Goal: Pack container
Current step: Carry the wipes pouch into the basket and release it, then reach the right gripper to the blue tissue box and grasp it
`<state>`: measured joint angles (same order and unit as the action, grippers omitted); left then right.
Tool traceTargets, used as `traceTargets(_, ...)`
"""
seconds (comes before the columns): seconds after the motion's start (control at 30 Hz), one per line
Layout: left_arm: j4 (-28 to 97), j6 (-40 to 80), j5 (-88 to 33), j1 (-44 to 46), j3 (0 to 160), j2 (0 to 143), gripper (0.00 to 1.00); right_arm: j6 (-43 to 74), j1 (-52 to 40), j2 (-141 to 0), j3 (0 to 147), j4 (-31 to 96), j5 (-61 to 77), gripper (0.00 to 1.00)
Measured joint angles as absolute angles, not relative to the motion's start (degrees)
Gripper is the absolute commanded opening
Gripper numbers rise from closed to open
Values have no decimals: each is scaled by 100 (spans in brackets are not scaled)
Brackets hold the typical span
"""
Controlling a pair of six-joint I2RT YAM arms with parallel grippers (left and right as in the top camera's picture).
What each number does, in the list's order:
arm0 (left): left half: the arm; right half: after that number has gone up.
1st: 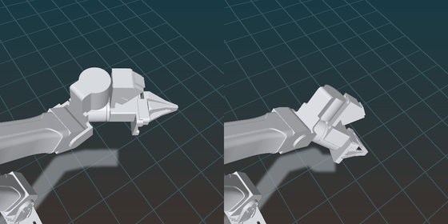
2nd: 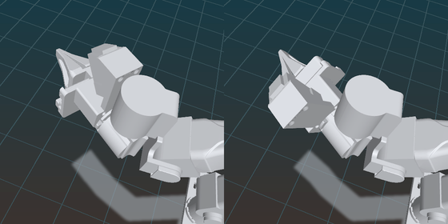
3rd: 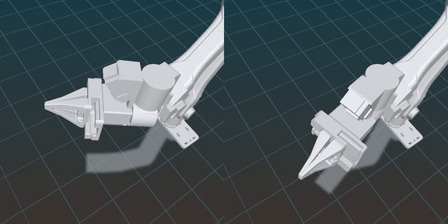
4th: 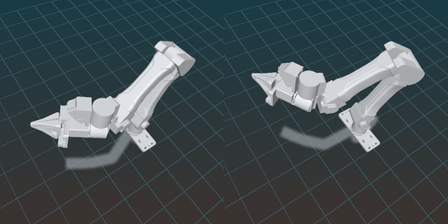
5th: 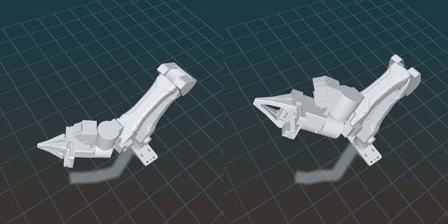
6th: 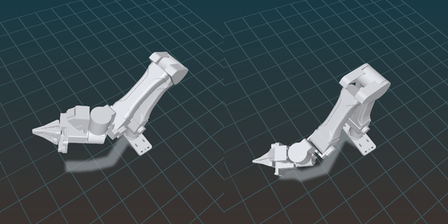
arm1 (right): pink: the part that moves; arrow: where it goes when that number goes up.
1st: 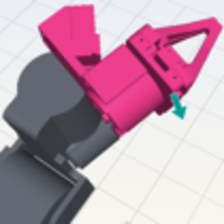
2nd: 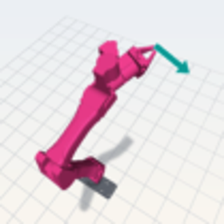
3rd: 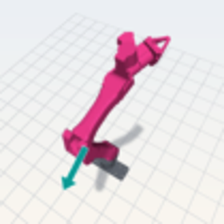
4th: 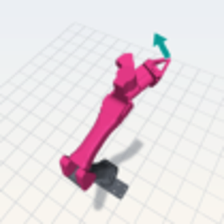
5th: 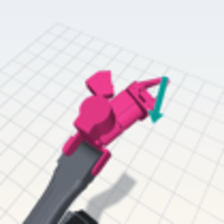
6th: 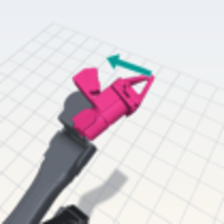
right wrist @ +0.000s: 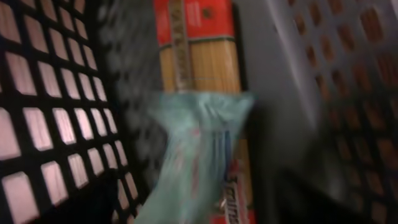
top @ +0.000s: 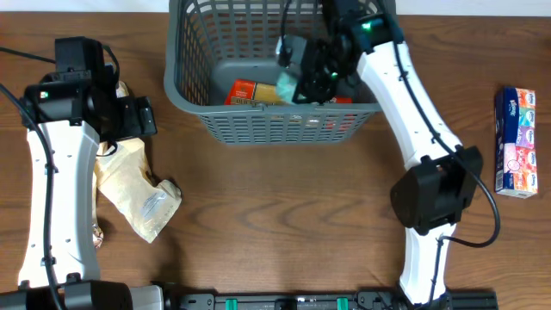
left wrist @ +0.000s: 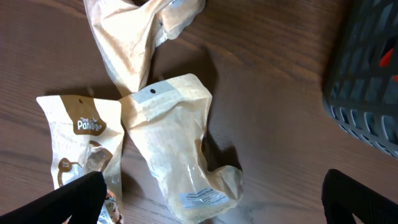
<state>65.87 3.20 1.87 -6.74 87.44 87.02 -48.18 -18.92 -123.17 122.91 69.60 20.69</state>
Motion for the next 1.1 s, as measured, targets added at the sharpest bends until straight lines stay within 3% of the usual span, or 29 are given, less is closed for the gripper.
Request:
traceTargets(0.1, 6584, 320, 187, -674, 8744, 8702, 99, -4674, -1774, -12317, 12293, 6973, 2064, 82)
traceTargets(0.23, 6589, 320, 185, -674, 8744, 8702, 99, -4517, -1702, -12317, 12484, 7030, 2060, 78)
traceTargets(0.5, 6598, 320, 185, -674, 8744, 8702, 99, -3990, -1326, -12147, 14108, 6989, 2071, 79)
traceTargets(0.77, 6595, 320, 187, -674, 8744, 8702, 99, -2298, 408, -11264, 15061, 7303, 917, 80)
traceTargets(1.1, 6530, 320, 185, -674, 8744, 8702, 99, -1046, 2499, -11371, 14717, 8324, -259, 82)
